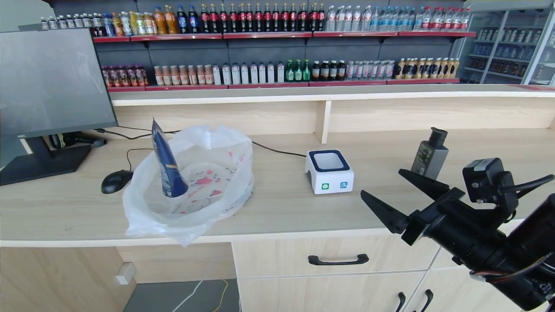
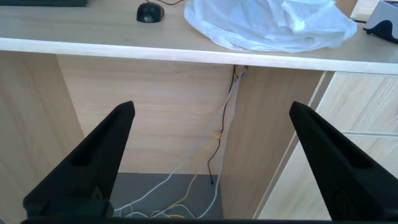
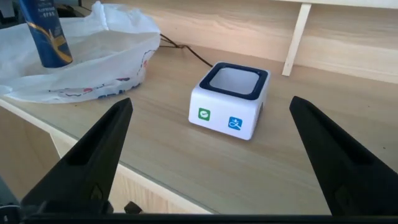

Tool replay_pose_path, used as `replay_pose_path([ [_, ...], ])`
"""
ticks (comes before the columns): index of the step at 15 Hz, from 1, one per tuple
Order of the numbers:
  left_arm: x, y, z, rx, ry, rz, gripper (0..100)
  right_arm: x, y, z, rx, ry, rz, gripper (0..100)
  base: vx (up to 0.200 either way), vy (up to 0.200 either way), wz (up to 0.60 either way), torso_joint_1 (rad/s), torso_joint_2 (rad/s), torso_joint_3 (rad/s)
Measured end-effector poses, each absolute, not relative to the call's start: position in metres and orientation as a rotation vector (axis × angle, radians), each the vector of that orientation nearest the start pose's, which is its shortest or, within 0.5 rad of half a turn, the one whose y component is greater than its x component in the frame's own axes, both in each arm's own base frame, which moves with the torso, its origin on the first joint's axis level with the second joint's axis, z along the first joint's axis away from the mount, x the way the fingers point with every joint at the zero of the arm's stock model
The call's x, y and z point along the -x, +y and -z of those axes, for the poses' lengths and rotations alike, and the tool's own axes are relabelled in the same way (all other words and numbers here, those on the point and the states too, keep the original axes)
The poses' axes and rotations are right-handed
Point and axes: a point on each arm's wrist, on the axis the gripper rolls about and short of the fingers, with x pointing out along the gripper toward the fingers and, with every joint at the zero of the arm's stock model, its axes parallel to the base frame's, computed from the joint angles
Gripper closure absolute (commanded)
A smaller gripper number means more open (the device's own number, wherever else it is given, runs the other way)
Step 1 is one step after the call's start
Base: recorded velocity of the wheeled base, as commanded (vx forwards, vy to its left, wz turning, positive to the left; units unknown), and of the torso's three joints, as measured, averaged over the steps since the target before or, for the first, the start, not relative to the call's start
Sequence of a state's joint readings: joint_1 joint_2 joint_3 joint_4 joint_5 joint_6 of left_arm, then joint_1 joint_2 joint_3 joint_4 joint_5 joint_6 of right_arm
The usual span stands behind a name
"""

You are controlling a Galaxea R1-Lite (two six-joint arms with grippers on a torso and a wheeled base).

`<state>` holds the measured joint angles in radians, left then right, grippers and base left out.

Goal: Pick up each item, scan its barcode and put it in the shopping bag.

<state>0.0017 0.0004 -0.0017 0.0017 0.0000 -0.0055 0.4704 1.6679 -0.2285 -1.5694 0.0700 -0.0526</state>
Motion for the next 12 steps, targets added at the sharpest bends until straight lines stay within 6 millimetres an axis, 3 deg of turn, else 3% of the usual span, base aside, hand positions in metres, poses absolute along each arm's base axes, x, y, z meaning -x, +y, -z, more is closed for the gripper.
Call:
replay_pose_path([
  [12, 0.0229, 0.0, -0.0758, 0.006, 0.0, -0.001, 0, -0.2024, 0.1055, -0.1486, 0.038, -0.147, -0.541, 0, 0.0, -0.2, 0.0, 0.003, 0.0, 0.004],
])
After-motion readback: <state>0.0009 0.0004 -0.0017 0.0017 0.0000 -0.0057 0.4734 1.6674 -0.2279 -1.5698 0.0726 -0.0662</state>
